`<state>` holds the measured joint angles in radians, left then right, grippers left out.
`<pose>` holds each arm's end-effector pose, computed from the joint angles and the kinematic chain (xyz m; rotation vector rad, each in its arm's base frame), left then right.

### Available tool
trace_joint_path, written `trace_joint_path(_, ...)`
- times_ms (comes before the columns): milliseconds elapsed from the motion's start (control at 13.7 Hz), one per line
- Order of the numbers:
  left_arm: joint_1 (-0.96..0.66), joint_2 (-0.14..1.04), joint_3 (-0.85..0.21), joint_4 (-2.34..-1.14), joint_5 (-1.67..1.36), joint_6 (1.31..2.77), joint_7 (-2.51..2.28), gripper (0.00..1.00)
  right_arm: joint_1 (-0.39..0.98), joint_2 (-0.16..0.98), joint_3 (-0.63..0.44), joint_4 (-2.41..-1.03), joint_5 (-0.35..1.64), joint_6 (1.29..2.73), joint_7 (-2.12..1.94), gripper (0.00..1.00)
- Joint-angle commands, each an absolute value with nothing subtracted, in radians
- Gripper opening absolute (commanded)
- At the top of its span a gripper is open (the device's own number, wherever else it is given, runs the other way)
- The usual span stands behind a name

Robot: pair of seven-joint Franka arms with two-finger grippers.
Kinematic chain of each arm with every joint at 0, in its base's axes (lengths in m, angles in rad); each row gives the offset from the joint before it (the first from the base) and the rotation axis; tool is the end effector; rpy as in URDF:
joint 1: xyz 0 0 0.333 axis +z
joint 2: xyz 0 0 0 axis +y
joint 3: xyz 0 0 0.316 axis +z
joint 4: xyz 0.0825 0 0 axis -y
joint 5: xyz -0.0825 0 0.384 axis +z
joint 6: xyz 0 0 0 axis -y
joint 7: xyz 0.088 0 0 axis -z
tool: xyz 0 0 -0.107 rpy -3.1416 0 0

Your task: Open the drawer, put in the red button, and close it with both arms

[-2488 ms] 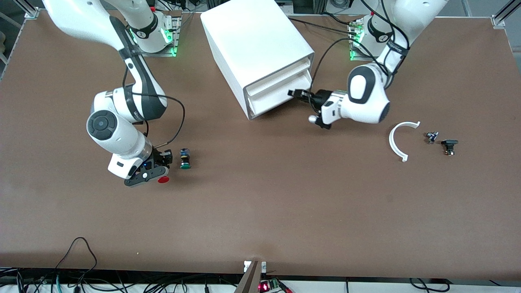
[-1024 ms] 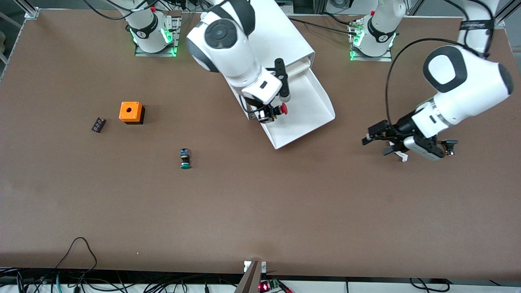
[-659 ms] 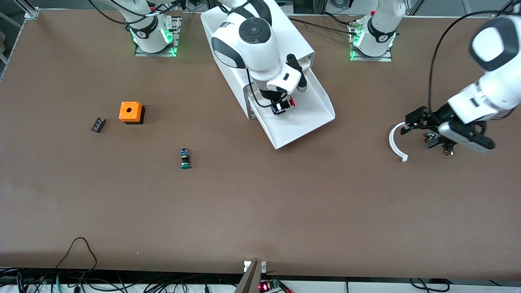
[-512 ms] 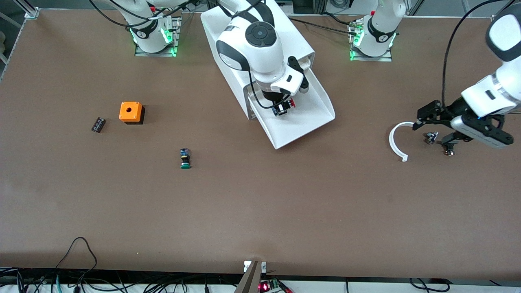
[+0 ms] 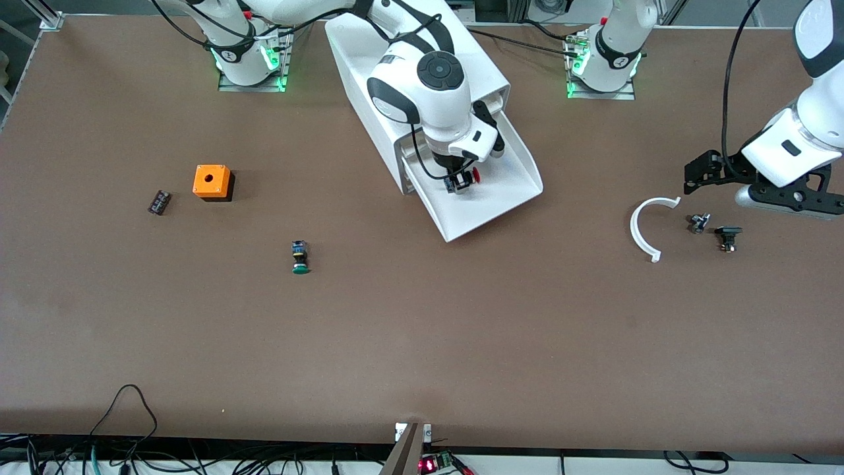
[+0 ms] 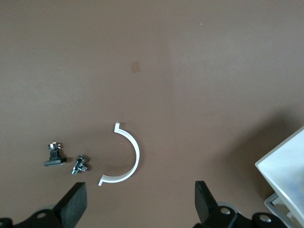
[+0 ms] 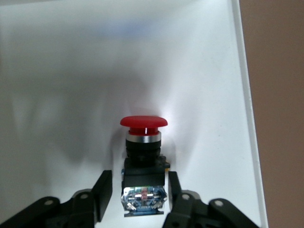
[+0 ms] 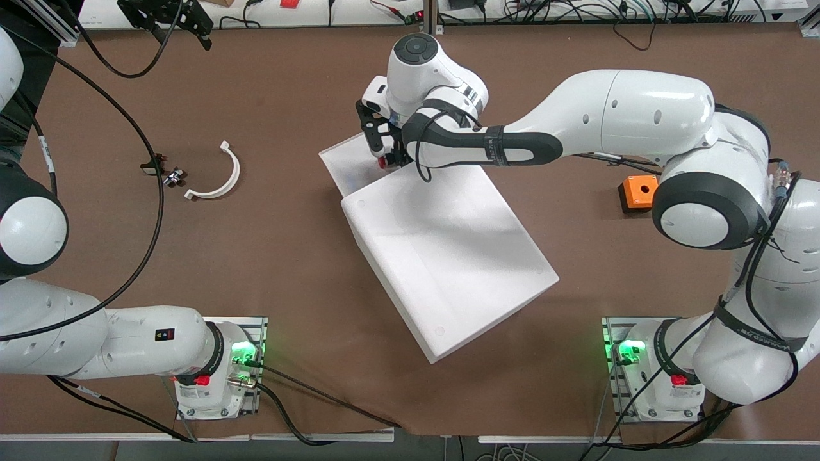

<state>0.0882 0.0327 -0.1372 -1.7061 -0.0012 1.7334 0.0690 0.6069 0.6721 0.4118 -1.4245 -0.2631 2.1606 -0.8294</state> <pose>0.5719 -0.0271 0.5560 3.1304 -0.1845 -0.0079 0.4423 0.5816 0.3355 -1.8237 -2.5124 -0.1860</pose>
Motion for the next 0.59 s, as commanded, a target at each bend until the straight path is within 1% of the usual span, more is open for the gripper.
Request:
trace_joint_path(0, 0.086, 0.037, -0.133, -1.686, 0.025, 1.707, 0.006, 1.00, 0.623, 0.673, 0.402, -1.387, -0.276, 2.154, -0.706, 1.00)
trace_joint_path(293, 0.084, 0.037, -0.129, -1.683, 0.023, 1.712, 0.000, 1.00, 0.591, 0.620, 0.405, -1.306, -0.267, 2.146, -0.589, 1.00)
trace_joint_path(366, 0.084, 0.037, -0.129, -1.683, 0.015, 1.712, 0.000, 1.00, 0.571, 0.598, 0.403, -1.293, -0.234, 2.146, -0.583, 1.00)
trace_joint_path(439, 0.084, 0.040, -0.129, -1.683, 0.014, 1.715, 0.000, 1.00, 0.545, 0.579, 0.400, -1.287, -0.150, 2.148, -0.577, 1.00)
trace_joint_path(512, 0.084, 0.040, -0.129, -1.683, 0.014, 1.715, 0.000, 1.00, 0.531, 0.545, 0.384, -1.287, -0.106, 2.146, -0.559, 1.00)
